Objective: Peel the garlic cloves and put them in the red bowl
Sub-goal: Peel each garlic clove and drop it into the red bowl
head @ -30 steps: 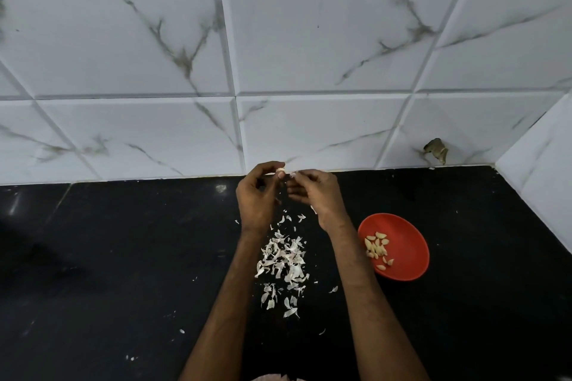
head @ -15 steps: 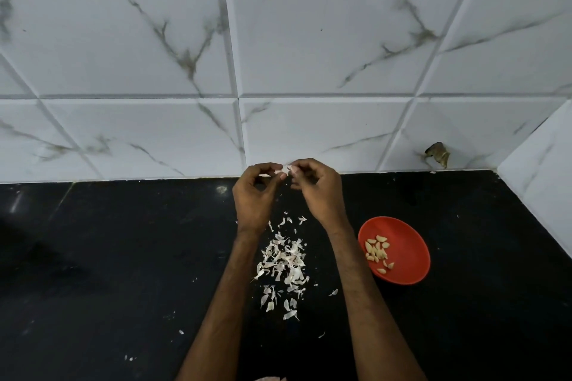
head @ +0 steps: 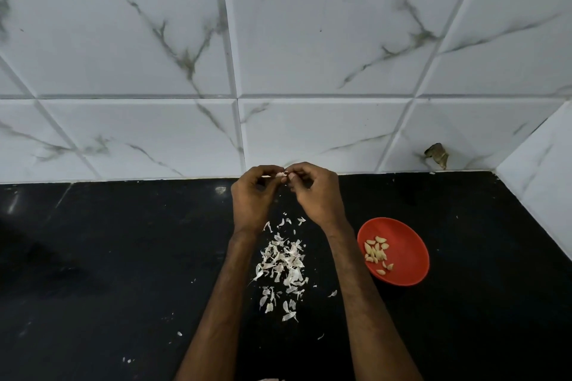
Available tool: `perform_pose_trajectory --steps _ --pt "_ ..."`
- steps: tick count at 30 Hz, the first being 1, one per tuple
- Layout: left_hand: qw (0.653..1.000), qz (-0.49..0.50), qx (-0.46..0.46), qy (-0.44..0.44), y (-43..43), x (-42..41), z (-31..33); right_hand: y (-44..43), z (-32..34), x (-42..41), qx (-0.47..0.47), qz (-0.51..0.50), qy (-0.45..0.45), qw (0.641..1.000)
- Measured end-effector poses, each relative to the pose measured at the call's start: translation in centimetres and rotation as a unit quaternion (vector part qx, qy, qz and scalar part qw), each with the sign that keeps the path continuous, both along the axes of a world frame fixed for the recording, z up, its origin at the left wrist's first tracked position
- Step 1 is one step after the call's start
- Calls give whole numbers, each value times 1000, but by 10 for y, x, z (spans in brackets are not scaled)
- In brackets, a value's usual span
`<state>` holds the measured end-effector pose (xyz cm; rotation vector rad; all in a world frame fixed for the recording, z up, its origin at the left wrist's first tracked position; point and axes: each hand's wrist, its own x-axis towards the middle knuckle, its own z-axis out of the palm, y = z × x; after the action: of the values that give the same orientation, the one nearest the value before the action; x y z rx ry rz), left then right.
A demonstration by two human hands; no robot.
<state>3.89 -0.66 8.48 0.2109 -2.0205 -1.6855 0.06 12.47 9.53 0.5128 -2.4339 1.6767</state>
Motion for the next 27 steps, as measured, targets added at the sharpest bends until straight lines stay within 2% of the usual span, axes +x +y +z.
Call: perform_pose_trajectory --steps 4,13,20,27 --pt "998 3 -57 4 -3 3 6 2 3 2 23 14 50 998" --pt "996 -48 -67 -46 -11 5 12 7 -2 0 105 49 130 985" --pt "992 -76 -77 -58 -13 4 11 12 -1 0 61 58 79 993" --pt "992 -79 -87 -44 -10 4 12 16 2 -1 56 72 74 993"
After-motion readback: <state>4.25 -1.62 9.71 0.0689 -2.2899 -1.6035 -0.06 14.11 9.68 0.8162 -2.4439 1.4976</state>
